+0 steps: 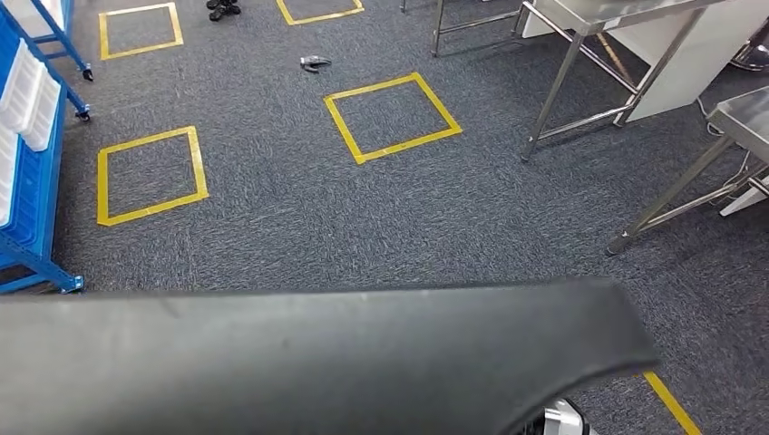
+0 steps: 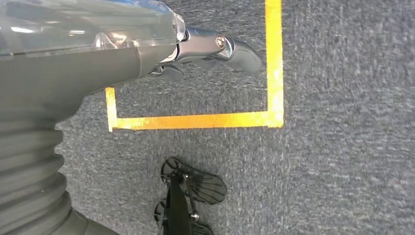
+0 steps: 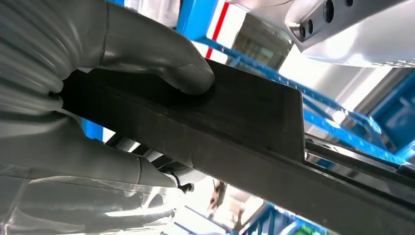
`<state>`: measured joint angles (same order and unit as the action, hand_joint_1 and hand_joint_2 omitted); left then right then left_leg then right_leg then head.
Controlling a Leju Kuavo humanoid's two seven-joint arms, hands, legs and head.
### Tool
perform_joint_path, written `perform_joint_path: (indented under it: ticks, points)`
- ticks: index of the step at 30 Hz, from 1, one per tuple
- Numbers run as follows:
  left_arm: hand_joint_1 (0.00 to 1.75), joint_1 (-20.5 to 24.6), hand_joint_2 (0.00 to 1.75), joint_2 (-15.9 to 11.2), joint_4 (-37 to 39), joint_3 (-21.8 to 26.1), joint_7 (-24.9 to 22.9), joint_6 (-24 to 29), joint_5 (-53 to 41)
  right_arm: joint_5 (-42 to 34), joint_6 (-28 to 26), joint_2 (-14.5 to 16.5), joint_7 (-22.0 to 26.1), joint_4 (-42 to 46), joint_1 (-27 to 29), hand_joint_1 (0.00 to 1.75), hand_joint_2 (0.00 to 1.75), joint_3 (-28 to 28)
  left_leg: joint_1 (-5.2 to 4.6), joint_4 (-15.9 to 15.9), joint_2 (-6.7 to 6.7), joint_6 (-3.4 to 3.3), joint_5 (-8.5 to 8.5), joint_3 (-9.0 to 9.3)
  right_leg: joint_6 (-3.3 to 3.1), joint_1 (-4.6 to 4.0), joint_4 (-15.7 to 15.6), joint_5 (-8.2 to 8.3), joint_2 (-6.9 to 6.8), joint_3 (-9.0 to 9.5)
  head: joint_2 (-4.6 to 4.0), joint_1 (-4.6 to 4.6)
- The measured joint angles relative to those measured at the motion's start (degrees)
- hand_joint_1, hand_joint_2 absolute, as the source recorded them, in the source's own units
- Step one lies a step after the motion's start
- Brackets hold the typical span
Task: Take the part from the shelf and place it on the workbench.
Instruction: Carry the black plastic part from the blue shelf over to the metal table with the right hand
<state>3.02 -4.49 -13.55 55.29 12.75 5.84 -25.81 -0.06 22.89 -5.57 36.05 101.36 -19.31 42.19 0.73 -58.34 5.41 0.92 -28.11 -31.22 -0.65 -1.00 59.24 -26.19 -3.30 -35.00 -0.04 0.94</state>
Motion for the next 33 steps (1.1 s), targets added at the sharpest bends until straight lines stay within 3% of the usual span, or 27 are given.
perform_joint_path:
  ticks: [1, 3, 6, 7, 8, 9, 10, 12, 14, 16, 18, 20, 22, 23, 24, 25, 27, 29, 31, 33]
  points:
    - [0.0, 0.1, 1.75, 0.0, 0.0, 0.0, 0.0, 0.0, 0.0, 0.2, -0.2, 0.0, 0.2, 0.0, 0.2, 1.75, 1.75, 0.2, 0.0, 0.1, 0.36, 0.26, -0.19, 0.22, -0.27, 0.22, -0.3, 0.14, 0.65, 0.18, 0.0, -0.02]
    - [0.0, 0.3, 1.75, -0.2, 0.0, 0.0, 0.0, 0.0, -0.1, 0.5, -0.3, 0.0, 0.5, -0.1, 0.3, 1.75, 1.75, 0.4, 0.07, -1.5, -1.03, 0.76, -1.49, -0.06, -0.9, 0.67, -1.2, 0.47, 1.78, 0.83, 0.0, -0.06]
    - [0.0, 0.1, 1.75, -0.2, 0.0, 0.3, 0.0, 0.1, 0.1, 0.9, -0.3, 0.1, 1.2, -0.4, 0.7, 1.75, 1.75, 0.9, 0.26, -11.4, -4.51, 1.23, -6.19, -4.87, -1.49, 0.88, -1.6, 0.58, 3.54, 1.26, 0.0, -0.17]
    - [0.0, 0.0, 1.75, -0.2, 0.0, 0.4, -0.1, 0.2, 0.2, 1.1, -0.3, 0.1, 1.6, -0.6, 0.9, 1.75, 1.75, 1.2, 0.28, -14.3, -4.81, 1.36, -6.94, -6.58, -1.5, 0.88, -1.6, 0.57, 4.29, 1.26, 0.0, -0.17]
    - [0.0, -0.1, 1.75, -0.2, 0.0, 0.5, -0.2, 0.2, 0.3, 1.3, -0.3, 0.1, 1.8, -0.9, 1.1, 1.75, 1.75, 1.5, 0.33, -15.5, -4.92, 1.46, -6.6, -7.51, -1.48, 0.89, -1.5, 0.53, 5.06, 1.29, 0.0, -0.16]
    - [0.0, -0.1, 1.75, -0.2, 0.0, 0.6, -0.3, 0.4, 0.4, 1.5, -0.3, 0.1, 2.0, -1.1, 1.2, 1.75, 1.75, 1.7, 0.41, -14.5, -5.01, 1.53, -5.11, -7.38, -1.38, 0.93, -1.4, 0.47, 5.85, 1.35, 0.0, -0.16]
    - [0.0, 0.0, 1.75, -0.2, 0.0, 0.7, -0.3, 0.5, 0.5, 1.6, -0.2, 0.2, 2.2, -1.3, 1.2, 1.75, 1.75, 1.9, 0.54, -11.4, -5.34, 1.6, -2.84, -6.24, -1.22, 1.01, -1.2, 0.34, 6.58, 1.43, 0.0, -0.15]
    - [0.0, 0.0, 1.75, -0.2, 0.1, 1.1, -0.3, 0.8, 0.8, 1.7, -0.2, 0.4, 2.5, -1.6, 1.1, 1.75, 1.75, 2.1, 0.95, -4.2, -7.84, 1.6, 0.46, -3.24, -0.68, 1.12, -0.4, -0.1, 7.94, 1.22, 0.0, -0.15]
    - [0.0, 0.0, 1.75, -0.1, 0.1, 1.5, -0.4, 1.1, 1.1, 1.7, -0.2, 0.5, 2.6, -2.0, 1.0, 1.75, 1.75, 2.3, 1.11, -1.1, -9.81, 1.14, 0.92, -1.91, -0.03, 1.18, 0.2, -0.25, 9.11, 0.63, 0.0, -0.15]
    - [0.0, 0.1, 1.75, 0.0, 0.1, 1.8, -0.4, 1.3, 1.2, 1.8, -0.2, 0.6, 3.0, -2.4, 1.0, 1.75, 1.75, 2.4, 0.96, -0.9, -9.08, 0.29, 0.91, -1.84, 0.63, 1.31, 0.2, -0.07, 10.13, 0.22, 0.0, -0.16]
    - [0.0, 0.3, 1.75, 0.0, 0.1, 2.0, -0.4, 1.4, 1.2, 1.7, -0.2, 0.6, 3.4, -2.7, 0.8, 1.75, 1.75, 2.5, 0.96, -0.6, -7.84, -0.59, 1.09, -1.68, 1.24, 1.28, 1.5, -0.95, 8.51, -0.43, -0.01, 0.02]
    - [0.0, 0.2, 1.75, 0.0, 0.1, 2.4, -0.4, 1.7, 1.2, 1.7, -0.3, 0.6, 3.6, -3.0, 0.6, 1.75, 1.75, 2.5, 0.85, -0.4, -6.5, -1.23, 1.12, -1.58, 1.75, 1.27, 6.7, -3.86, 5.3, -2.9, -0.01, 0.3]
    - [0.0, 0.0, 1.75, 0.1, 0.1, 2.7, -0.4, 1.8, 1.2, 1.7, -0.3, 0.6, 3.6, -3.3, 0.6, 1.75, 1.75, 2.5, 0.63, -0.4, -5.01, -1.51, 0.99, -1.58, 2.05, 1.42, 13.8, -6.67, 4.01, -6.45, 0.0, 0.39]
    - [0.0, -0.1, 1.75, 0.1, 0.1, 2.8, -0.4, 1.8, 1.2, 1.7, -0.4, 0.5, 3.6, -3.4, 0.7, 1.75, 1.75, 2.5, 0.56, -0.4, -4.27, -1.54, 0.92, -1.54, 2.07, 1.45, 15.5, -6.82, 3.84, -7.36, 0.0, 0.4]
    - [0.0, 0.0, 1.75, 0.1, 0.1, 2.9, -0.4, 1.9, 1.2, 1.8, -0.5, 0.5, 3.6, -3.5, 0.8, 1.75, 1.75, 2.5, 0.5, -0.4, -3.57, -1.55, 0.83, -1.45, 1.99, 1.42, 15.1, -5.95, 3.71, -7.23, 0.0, 0.4]
    - [0.0, 0.0, 1.75, 0.1, 0.1, 3.0, -0.4, 1.9, 1.2, 1.9, -0.6, 0.5, 3.6, -3.6, 0.8, 1.75, 1.75, 2.5, 0.43, -0.4, -2.95, -1.52, 0.72, -1.29, 1.78, 1.34, 12.6, -4.23, 3.43, -5.95, 0.0, 0.4]
    - [0.0, 0.2, 1.75, 0.1, 0.1, 3.0, -0.2, 1.8, 1.1, 2.4, -1.2, 0.5, 3.6, -3.6, 0.8, 1.75, 1.75, 2.5, 0.2, -0.4, -1.89, -1.31, 0.41, -0.83, 0.88, 0.75, 4.8, -0.93, 1.44, -1.84, 0.0, 0.39]
    - [0.0, 0.1, 1.75, 0.1, 0.1, 3.1, 0.0, 1.7, 1.0, 3.1, -1.9, 0.5, 3.6, -3.6, 0.8, 1.75, 1.75, 2.5, -0.03, -0.4, -0.88, -0.88, 0.13, -0.5, 0.02, 0.01, 0.3, 0.01, -0.21, 0.37, 0.0, 0.38]
    - [0.0, 0.2, 1.75, 0.0, 0.1, 3.1, 0.0, 1.7, 0.7, 4.0, -2.8, 0.5, 3.7, -3.5, 1.3, 1.75, 1.75, 2.5, -0.16, -0.1, 0.21, -0.36, -0.03, -0.11, -0.45, -0.16, -0.4, -0.03, 0.46, 0.48, 0.0, 0.37]
    - [0.0, 0.5, 1.75, 0.0, 0.1, 3.1, -0.1, 1.8, 0.4, 4.8, -3.8, 0.5, 3.7, -3.1, 2.3, 1.75, 1.75, 2.6, -0.1, -0.6, -0.62, 0.17, -0.74, 0.13, -0.82, 0.24, -1.3, 0.4, 1.58, 1.1, 0.0, 0.34]
